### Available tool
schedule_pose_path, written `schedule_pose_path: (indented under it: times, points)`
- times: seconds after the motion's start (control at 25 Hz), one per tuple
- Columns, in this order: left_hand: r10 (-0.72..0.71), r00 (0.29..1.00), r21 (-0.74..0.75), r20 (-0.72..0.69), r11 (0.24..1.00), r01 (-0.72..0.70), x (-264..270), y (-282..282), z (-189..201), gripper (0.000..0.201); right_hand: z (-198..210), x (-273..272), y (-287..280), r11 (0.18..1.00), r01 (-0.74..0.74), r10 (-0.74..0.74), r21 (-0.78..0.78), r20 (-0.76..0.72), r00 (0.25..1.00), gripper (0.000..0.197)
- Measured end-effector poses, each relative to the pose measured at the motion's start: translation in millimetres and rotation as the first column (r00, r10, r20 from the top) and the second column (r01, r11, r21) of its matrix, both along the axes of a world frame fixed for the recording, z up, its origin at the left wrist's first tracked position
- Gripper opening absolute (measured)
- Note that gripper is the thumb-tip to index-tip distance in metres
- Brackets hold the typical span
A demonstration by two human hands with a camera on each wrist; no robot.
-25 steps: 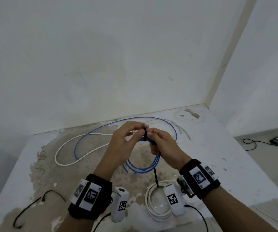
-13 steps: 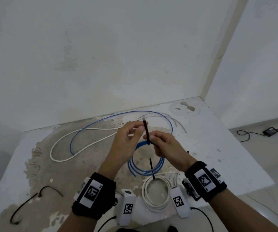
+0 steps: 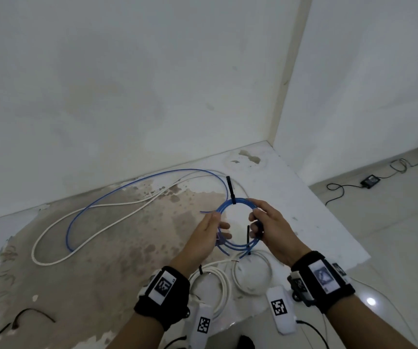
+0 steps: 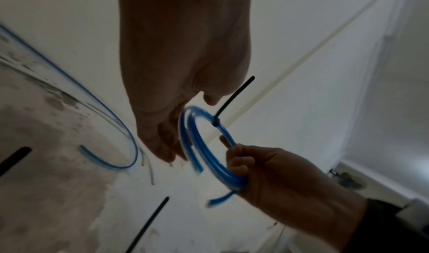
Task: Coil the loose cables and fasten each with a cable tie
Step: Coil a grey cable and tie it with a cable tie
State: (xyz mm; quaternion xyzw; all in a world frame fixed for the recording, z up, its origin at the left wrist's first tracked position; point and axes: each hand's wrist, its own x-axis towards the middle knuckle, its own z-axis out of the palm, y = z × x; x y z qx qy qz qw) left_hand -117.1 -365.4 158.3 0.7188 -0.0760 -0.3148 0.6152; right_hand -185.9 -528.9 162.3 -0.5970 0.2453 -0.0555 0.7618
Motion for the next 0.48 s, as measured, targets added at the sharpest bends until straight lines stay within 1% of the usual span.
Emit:
schedule_pose_path:
  times: [0.08, 0.16, 0.24, 0.36, 0.4, 0.48]
  points:
    - [-0.112, 0.993, 0.128, -0.026, 0.985, 0.115, -1.0, -1.6, -17.9, 0.034, -14.8, -5.2, -37.3, 0.99, 0.139, -0.139, -0.008, -0.052, 0.989, 0.032]
    - [-0.162, 0.985, 0.203, -0.057, 0.964, 0.17, 0.0, 3.9, -34.4, 0.034, -37.7, -13.7, -80.6, 0.965, 0.258, -0.262, -0.045, -0.15, 0.953, 0.031]
    - [-0.174, 0.979, 0.229, -0.11, 0.953, 0.196, -0.2, 10.5, -50.5, 0.03, -68.0, -22.4, -118.4, 0.946, 0.299, -0.321, -0.123, -0.262, 0.91, 0.03]
    - [-0.109, 0.981, 0.243, -0.163, 0.959, 0.147, 1.1, 17.7, -67.3, 0.024, -119.5, -25.0, -147.0, 0.94, 0.226, -0.316, -0.255, -0.407, 0.857, 0.027]
    - [-0.086, 0.984, 0.263, -0.158, 0.957, 0.126, 2.8, 17.9, -71.0, 0.024, -136.2, -23.0, -150.8, 0.939, 0.177, -0.296, -0.294, -0.434, 0.851, 0.028]
    - [-0.048, 0.988, 0.286, -0.146, 0.954, 0.089, 6.1, 18.0, -75.0, 0.024, -160.3, -20.1, -150.0, 0.924, 0.082, -0.252, -0.373, -0.433, 0.865, 0.031]
